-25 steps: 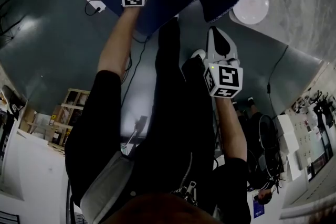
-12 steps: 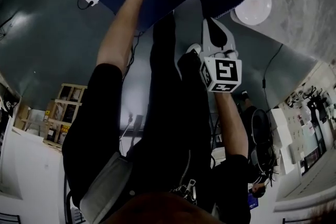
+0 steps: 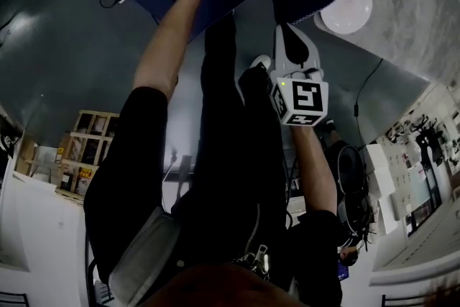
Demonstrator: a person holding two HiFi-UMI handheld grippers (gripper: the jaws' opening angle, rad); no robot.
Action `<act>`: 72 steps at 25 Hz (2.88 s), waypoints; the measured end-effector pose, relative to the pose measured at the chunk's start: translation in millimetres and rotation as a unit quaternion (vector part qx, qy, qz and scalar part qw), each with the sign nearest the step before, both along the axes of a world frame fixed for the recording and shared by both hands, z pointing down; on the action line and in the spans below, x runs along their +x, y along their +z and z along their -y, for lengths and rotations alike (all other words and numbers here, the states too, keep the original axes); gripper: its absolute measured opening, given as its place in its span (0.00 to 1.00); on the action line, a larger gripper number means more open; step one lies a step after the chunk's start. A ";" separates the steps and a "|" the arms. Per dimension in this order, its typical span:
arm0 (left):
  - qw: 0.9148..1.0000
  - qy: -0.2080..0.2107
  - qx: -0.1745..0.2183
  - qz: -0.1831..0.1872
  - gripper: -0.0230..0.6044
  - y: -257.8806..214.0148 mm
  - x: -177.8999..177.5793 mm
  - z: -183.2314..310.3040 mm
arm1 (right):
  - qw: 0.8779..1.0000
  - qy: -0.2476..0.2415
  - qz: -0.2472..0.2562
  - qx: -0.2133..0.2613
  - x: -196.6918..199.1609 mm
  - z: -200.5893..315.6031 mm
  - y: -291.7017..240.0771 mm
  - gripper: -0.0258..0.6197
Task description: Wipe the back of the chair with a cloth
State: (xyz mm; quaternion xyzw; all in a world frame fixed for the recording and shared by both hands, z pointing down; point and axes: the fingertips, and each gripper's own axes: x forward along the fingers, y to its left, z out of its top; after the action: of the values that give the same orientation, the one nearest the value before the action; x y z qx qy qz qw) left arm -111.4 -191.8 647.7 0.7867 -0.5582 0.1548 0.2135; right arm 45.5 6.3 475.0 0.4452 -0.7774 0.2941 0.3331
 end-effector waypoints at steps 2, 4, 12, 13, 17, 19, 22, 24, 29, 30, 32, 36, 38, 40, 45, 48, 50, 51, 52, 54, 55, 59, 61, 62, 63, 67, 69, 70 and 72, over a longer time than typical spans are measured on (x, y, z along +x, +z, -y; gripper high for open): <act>1.000 0.011 0.001 0.002 0.17 0.4 7.9 -3.8 | 1.000 0.001 0.001 -0.002 1.0 -0.7 1.4 0.04; 1.000 0.029 0.002 0.007 0.17 1.6 16.6 -8.4 | 1.000 0.001 0.002 -0.003 0.8 -1.0 2.6 0.04; 0.997 0.071 -0.004 0.006 0.17 3.0 52.5 -32.4 | 1.000 0.004 0.008 -0.007 1.9 -9.5 3.8 0.04; 0.997 0.074 -0.005 0.003 0.17 3.1 59.2 -35.8 | 1.000 0.004 0.007 -0.008 4.3 -10.5 3.3 0.04; 0.995 0.095 -0.005 -0.006 0.17 -0.7 78.7 -49.0 | 1.000 0.011 0.005 -0.005 6.6 -13.4 0.0 0.04; 0.994 0.106 -0.007 -0.008 0.17 -1.0 86.4 -57.6 | 1.000 0.015 0.007 -0.004 7.8 -15.2 0.8 0.04; 0.992 0.122 -0.006 -0.016 0.17 -3.3 101.8 -70.8 | 1.000 0.022 0.006 -0.003 9.9 -18.7 1.8 0.04; 0.991 0.132 -0.008 -0.024 0.17 -5.7 111.8 -81.1 | 1.000 0.024 0.007 -0.006 9.9 -22.1 2.8 0.04; 0.986 0.164 -0.012 -0.032 0.17 -9.0 138.2 -106.4 | 0.999 0.030 0.009 -0.007 10.8 -26.8 2.9 0.04; 0.985 0.171 -0.013 -0.034 0.17 -9.6 142.3 -111.0 | 0.999 0.031 0.010 -0.006 10.0 -26.8 2.1 0.04; 0.982 0.185 -0.014 -0.037 0.17 -9.4 149.5 -120.7 | 0.999 0.031 0.011 -0.005 8.3 -26.3 0.3 0.04; 0.977 0.208 -0.018 -0.039 0.17 -6.6 162.4 -136.9 | 0.999 0.036 0.011 -0.003 13.1 -24.6 -0.7 0.04; 0.974 0.221 -0.019 -0.038 0.17 -6.8 169.0 -144.3 | 0.999 0.041 0.011 -0.004 17.0 -24.2 0.0 0.04; 0.970 0.238 -0.019 -0.036 0.17 -7.4 175.4 -154.1 | 0.999 0.047 0.012 -0.005 19.6 -24.6 1.1 0.04; 0.960 0.277 -0.018 -0.036 0.17 -10.6 190.7 -181.0 | 0.999 0.046 0.010 -0.006 22.9 -25.5 0.8 0.04; 0.952 0.303 -0.017 -0.034 0.17 -12.2 194.8 -196.8 | 0.999 0.045 0.010 -0.005 24.3 -23.5 -0.9 0.04; 0.949 0.313 -0.019 -0.037 0.17 -12.6 197.7 -203.4 | 0.999 0.046 0.009 -0.005 27.4 -21.6 -0.4 0.04; 0.946 0.320 -0.018 -0.039 0.17 -13.1 198.7 -206.0 | 0.999 0.047 0.008 -0.006 28.1 -20.9 -0.1 0.04; 0.943 0.331 -0.015 -0.037 0.17 -13.6 198.8 -208.5 | 0.999 0.047 0.008 -0.006 27.9 -20.7 -0.1 0.04; 0.933 0.360 0.002 -0.019 0.17 -14.2 195.4 -213.2 | 0.999 0.046 0.010 -0.005 25.2 -21.1 -0.2 0.04; 0.928 0.373 0.014 -0.002 0.17 -13.3 191.8 -214.1 | 0.999 0.044 0.012 -0.005 23.8 -21.2 0.1 0.04; 0.922 0.383 0.032 0.044 0.17 -2.0 166.8 -202.3 | 0.999 0.035 0.012 -0.007 21.6 -19.8 4.2 0.04; 0.931 0.359 0.027 0.057 0.17 5.5 144.3 -185.4 | 0.999 0.032 0.014 -0.008 17.4 -17.9 5.0 0.04; 0.938 0.339 0.023 0.063 0.17 9.4 130.7 -174.4 | 0.999 0.028 0.016 -0.010 14.2 -17.6 5.1 0.04; 0.947 0.313 0.018 0.068 0.17 13.8 115.6 -162.2 | 1.000 0.021 0.018 -0.012 10.1 -18.0 5.5 0.04; 0.980 0.187 -0.003 0.075 0.17 36.4 44.6 -107.5 | 1.000 -0.007 0.016 -0.004 -6.4 -9.6 14.3 0.04; 0.988 0.137 -0.007 0.075 0.17 44.9 12.7 -85.7 | 1.000 -0.013 0.015 0.001 -14.5 -2.0 18.3 0.04; 0.990 0.119 -0.008 0.076 0.17 46.8 -0.5 -75.6 | 1.000 -0.019 0.016 0.003 -19.9 1.3 19.2 0.04; 0.993 0.091 -0.010 0.079 0.17 47.1 -20.5 -56.2 | 0.999 -0.030 0.022 0.005 -30.9 6.2 19.4 0.04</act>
State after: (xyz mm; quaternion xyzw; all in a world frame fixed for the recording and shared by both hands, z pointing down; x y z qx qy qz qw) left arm -131.9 -135.7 694.8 0.8176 -0.4976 0.2407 0.1612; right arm 14.6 0.1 494.4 0.4164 -0.7990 0.2898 0.3229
